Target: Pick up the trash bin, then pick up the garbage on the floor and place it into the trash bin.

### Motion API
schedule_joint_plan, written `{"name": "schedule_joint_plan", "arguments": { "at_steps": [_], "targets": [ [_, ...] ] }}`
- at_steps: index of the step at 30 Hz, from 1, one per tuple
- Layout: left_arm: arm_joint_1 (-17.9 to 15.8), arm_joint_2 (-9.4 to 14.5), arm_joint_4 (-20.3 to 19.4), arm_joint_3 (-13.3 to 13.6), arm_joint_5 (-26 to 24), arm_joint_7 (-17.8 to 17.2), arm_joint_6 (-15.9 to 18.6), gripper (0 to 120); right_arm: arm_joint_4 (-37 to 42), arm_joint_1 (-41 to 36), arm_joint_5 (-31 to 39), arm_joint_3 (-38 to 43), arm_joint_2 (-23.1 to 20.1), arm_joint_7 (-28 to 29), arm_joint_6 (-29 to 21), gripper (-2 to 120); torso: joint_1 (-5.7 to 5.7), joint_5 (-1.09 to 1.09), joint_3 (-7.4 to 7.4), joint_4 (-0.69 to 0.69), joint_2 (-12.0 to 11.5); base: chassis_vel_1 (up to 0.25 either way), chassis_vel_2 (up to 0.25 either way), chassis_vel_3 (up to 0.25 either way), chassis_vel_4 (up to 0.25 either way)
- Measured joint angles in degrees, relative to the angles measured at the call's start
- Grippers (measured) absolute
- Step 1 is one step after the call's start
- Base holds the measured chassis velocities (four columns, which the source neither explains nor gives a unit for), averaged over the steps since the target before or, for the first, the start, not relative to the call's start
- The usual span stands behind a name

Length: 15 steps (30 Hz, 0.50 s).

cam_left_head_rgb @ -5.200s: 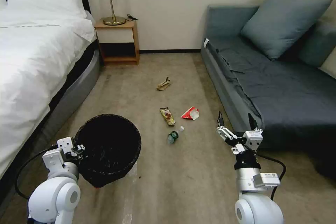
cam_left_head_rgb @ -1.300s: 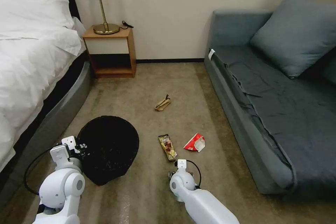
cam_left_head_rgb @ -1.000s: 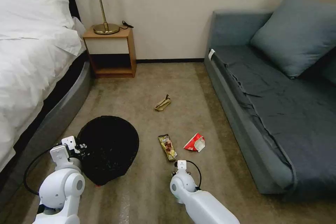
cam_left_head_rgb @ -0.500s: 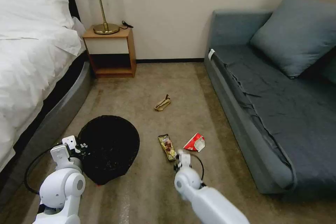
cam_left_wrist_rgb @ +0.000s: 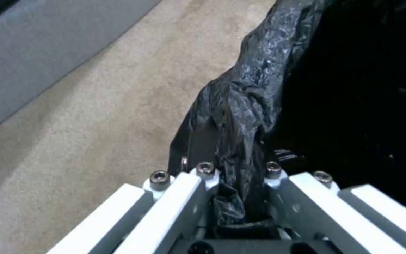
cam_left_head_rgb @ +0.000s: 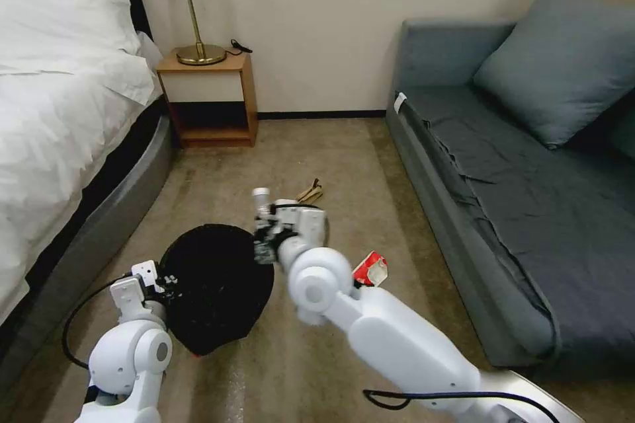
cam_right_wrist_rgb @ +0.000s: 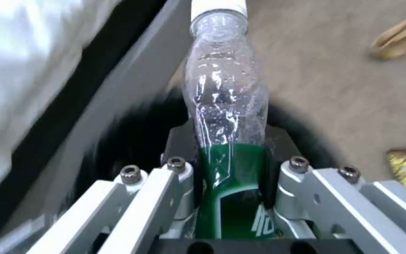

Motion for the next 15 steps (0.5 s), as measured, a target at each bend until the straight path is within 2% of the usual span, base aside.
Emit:
{"name": "schedule_joint_plan", "arguments": {
  "at_steps": [8, 11, 13, 15],
  "targets": [
    [0.00, -0.84, -0.62, 0.28, 0.00, -0.06, 0.00, 3, -4.53, -1.63, -3.77, -5.42, 1.20, -0.39, 0.82, 20, 0.00, 0.01, 0.00, -0.01, 0.00, 0.000, 0.000, 0.000, 0.000],
    [0.19, -1.36, -1.01, 0.60, 0.11, -0.06, 0.00, 3, -5.51, -1.98, -5.40, -5.47, 1.28, -1.07, 1.24, 31, 0.00, 0.01, 0.00, -0.01, 0.00, 0.000, 0.000, 0.000, 0.000],
    [0.25, -1.48, -1.09, 0.68, 0.13, -0.06, 0.00, 3, -5.48, -2.02, -5.62, -5.32, 1.13, -1.31, 1.27, 35, 0.00, 0.01, 0.00, -0.01, 0.00, 0.000, 0.000, 0.000, 0.000],
    [0.33, -1.71, -1.19, 0.76, 0.21, -0.06, 0.00, 3, -5.11, -2.08, -5.90, -5.03, 0.78, -1.83, 1.29, 45, 0.00, 0.01, 0.00, -0.01, 0.00, 0.000, 0.000, 0.000, 0.000]
  ]
}}
